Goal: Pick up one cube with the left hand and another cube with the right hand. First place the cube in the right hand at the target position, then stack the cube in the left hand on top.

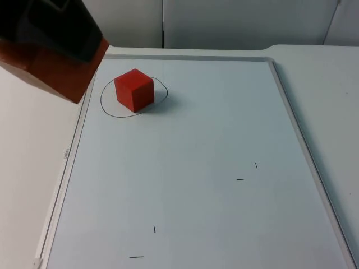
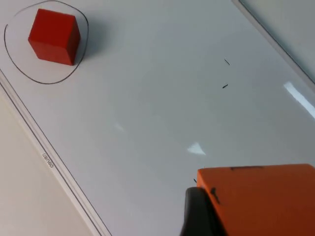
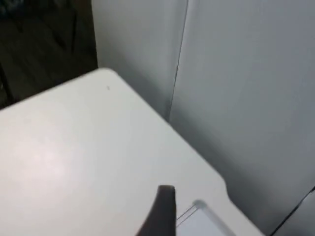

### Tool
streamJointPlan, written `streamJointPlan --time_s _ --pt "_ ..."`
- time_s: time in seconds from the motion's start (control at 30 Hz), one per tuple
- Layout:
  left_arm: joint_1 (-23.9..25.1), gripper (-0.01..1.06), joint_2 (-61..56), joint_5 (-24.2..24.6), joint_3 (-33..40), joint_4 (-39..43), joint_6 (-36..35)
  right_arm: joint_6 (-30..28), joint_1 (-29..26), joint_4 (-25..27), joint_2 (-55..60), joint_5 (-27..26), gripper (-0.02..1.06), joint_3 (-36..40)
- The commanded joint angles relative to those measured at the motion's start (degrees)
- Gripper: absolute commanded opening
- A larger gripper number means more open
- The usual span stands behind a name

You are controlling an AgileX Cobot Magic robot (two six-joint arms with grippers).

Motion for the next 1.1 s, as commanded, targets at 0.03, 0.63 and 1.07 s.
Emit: streamJointPlan --time_s 0.03,0.63,1.07 --pt "-0.4 0.05 1.9 -2.0 0.1 0.2 1.1 -1.6 -0.1 0.9 -7.4 0.8 0.77 1.3" --pt "4.0 0.04 40.7 -5.4 -25.6 -0.8 19.6 -1.4 -0.1 2.5 -17.0 1.8 0.77 8.2" --pt "17.6 0.00 60.9 6.4 -50.5 -12.3 28.5 -2.1 -0.1 3.6 -17.0 2.4 0.77 8.2"
